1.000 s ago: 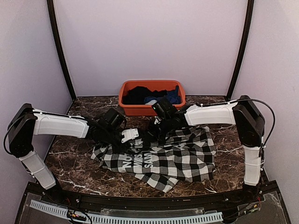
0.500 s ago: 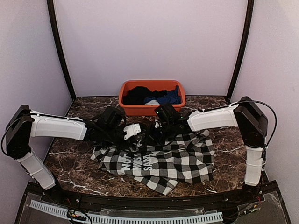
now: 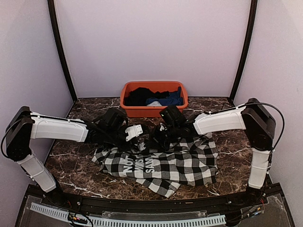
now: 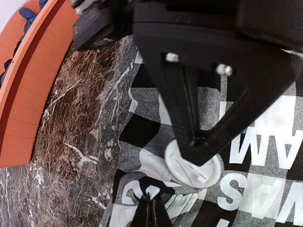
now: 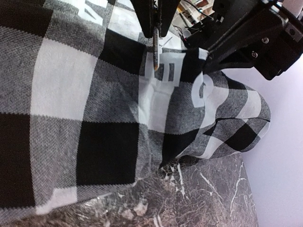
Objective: Pin the brooch onto the clothing
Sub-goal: Pin the brooch onto the flattened clothing.
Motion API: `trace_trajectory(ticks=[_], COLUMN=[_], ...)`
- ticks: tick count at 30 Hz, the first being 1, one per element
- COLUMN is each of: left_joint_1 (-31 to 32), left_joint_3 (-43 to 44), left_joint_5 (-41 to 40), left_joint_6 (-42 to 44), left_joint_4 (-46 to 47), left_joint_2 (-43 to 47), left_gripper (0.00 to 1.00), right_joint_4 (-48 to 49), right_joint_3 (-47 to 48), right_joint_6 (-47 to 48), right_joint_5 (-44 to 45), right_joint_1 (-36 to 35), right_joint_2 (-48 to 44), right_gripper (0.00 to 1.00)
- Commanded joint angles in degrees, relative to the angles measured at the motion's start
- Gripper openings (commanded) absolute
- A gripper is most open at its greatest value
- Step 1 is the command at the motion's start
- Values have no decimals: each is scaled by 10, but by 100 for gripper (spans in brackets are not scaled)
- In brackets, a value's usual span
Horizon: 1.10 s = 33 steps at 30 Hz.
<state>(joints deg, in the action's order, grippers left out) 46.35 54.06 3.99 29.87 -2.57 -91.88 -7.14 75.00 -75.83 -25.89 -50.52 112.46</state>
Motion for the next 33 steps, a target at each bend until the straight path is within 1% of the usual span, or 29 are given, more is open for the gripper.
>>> trace_trajectory(ticks=[1, 5, 11, 16, 21, 25, 33], left_joint_1=[4, 4, 4, 4, 4, 3, 4], left_joint_3=[10, 11, 9, 8, 7, 6, 3], left_joint_5=[-31, -33, -24, -15, -15, -11, -21], left_joint_6=[-12, -15, -17, -15, -15, -16, -19], left_joint_4=[10, 12, 15, 13, 13, 16, 23], left_joint_2=[17, 17, 23, 28, 31, 33, 34], left_gripper=[1, 1, 1, 1, 1, 1, 1], right_joint_4=[77, 126, 220, 234, 297, 285, 386], right_joint_3=[-61, -96, -134, -133, -157, -156, -206], right_joint_6=[-68, -104, -166, -185, -224, -231, -313], right_joint_5=[-16, -5, 0, 10, 20, 27, 47], right_joint_1=[-2, -6, -15, -15, -15, -17, -43], right_joint_2=[-44, -61, -52, -40, -39, -36, -46], right_gripper=[0, 0, 0, 0, 0, 0, 0])
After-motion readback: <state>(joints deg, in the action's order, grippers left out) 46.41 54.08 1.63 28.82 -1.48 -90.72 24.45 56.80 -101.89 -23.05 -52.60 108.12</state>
